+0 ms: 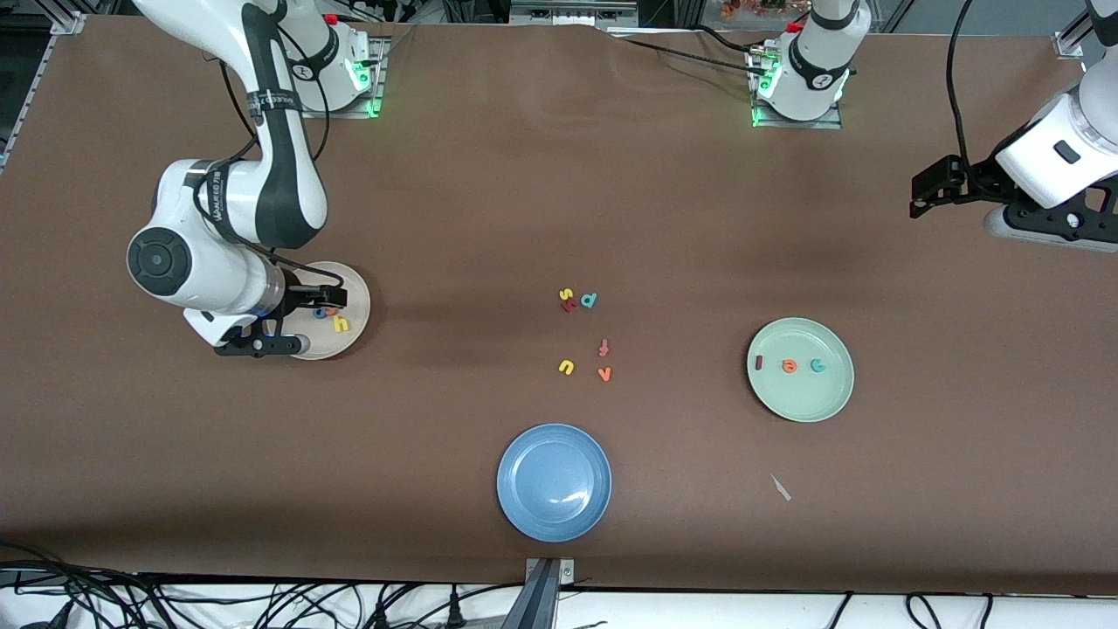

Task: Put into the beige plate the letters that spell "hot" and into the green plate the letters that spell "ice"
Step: 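Place the yellow h on the beige plate with the right gripper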

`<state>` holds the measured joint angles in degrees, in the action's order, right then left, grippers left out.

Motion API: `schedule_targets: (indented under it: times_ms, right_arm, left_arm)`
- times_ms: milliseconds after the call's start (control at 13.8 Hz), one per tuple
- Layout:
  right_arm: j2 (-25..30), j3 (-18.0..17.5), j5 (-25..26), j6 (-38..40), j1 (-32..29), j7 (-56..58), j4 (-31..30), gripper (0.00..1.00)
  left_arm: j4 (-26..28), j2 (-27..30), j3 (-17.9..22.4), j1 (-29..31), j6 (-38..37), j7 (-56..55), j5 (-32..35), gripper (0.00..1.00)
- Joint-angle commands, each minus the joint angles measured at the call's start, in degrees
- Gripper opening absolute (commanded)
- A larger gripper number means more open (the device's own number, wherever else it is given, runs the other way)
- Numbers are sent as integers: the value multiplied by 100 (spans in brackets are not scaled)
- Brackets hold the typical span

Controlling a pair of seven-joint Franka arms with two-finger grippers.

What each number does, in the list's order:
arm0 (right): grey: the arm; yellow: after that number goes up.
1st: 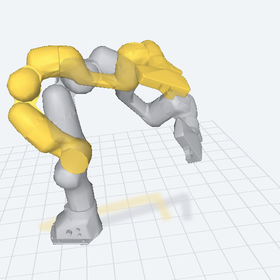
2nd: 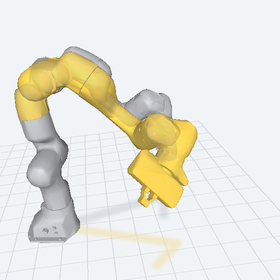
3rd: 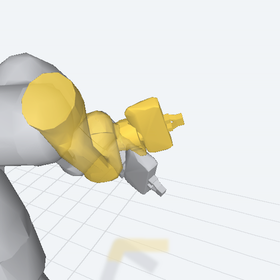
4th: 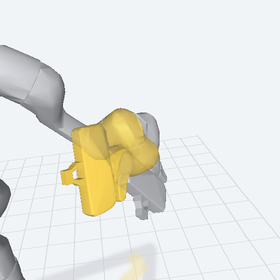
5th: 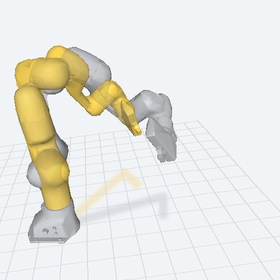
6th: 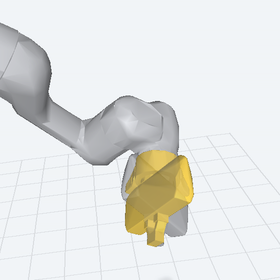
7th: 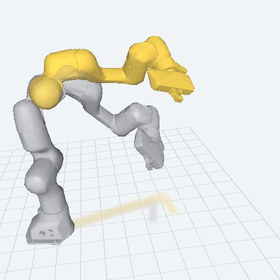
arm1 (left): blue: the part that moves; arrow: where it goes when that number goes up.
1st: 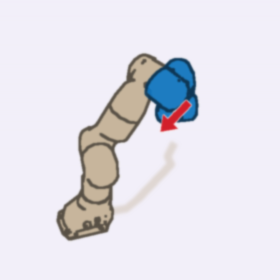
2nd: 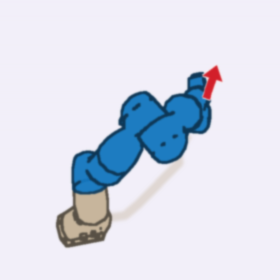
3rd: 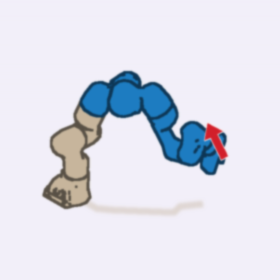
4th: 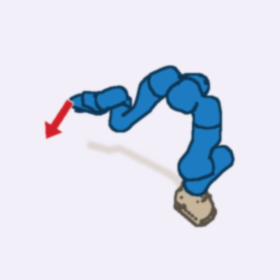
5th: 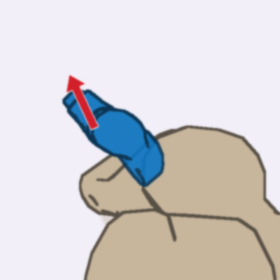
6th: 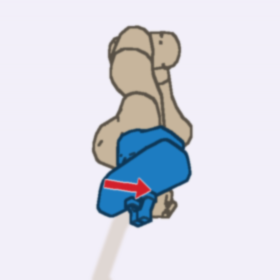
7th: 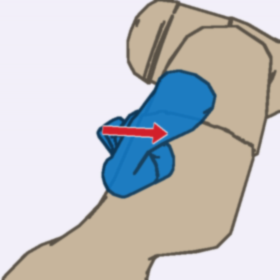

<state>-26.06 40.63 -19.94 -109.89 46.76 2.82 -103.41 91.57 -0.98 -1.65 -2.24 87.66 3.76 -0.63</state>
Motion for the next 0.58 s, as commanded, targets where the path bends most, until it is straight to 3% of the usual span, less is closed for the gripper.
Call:
schedule_targets:
  times_ms: [0,145,217,361,506]
  right_arm:
    - [-101,15,-106,485,-44,-89,312,100]
    - [-75,60,-97,828,-166,-245,479,100]
    - [38,-315,-54,881,-585,-621,505,100]
    - [556,-1963,592,882,-1998,-1255,470,100]
    - [829,-2916,1123,934,-2931,-1556,444,100]
  left_arm:
    - [-104,1,-2,-13,-117,108,143,100]
    - [-113,1,-2,-13,-117,108,143,100]
    - [-104,-7,-2,-13,-126,108,143,100]
    - [-113,-8,-2,-13,-117,108,143,100]
    - [-104,1,-2,-13,-117,117,143,100]
